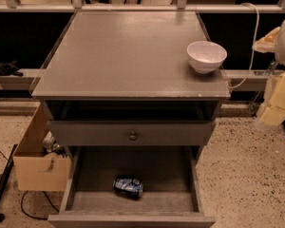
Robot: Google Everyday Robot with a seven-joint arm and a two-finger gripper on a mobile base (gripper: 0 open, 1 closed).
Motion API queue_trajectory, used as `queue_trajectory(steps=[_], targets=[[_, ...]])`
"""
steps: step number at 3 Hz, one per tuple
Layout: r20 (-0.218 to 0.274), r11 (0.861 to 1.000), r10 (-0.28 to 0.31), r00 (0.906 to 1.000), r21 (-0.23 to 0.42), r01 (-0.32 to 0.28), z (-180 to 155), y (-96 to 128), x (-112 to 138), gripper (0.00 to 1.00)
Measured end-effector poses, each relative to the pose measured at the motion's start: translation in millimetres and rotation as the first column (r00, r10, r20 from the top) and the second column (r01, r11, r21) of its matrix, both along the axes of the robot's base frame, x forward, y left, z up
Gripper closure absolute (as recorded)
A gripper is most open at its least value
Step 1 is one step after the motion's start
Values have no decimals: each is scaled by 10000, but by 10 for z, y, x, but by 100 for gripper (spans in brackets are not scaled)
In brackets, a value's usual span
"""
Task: Pick pepsi can from middle drawer and place on counter
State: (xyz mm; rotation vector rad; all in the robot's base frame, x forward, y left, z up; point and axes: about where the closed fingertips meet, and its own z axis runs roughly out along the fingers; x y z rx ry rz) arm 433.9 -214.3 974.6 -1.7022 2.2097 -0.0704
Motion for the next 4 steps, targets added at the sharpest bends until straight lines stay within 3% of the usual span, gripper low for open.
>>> queue_trajectory(steps=[1,2,3,4], targets=[[-249,9900,228,9994,1398,-191,-458,169,-240,0],[-934,9705,429,9947,2402,-193,-979,289,-463,0],[-1347,9600,650,9888,2788,-251,-1462,349,-493,0],[-1347,9600,650,9888,2788,-251,-1462,349,-493,0]])
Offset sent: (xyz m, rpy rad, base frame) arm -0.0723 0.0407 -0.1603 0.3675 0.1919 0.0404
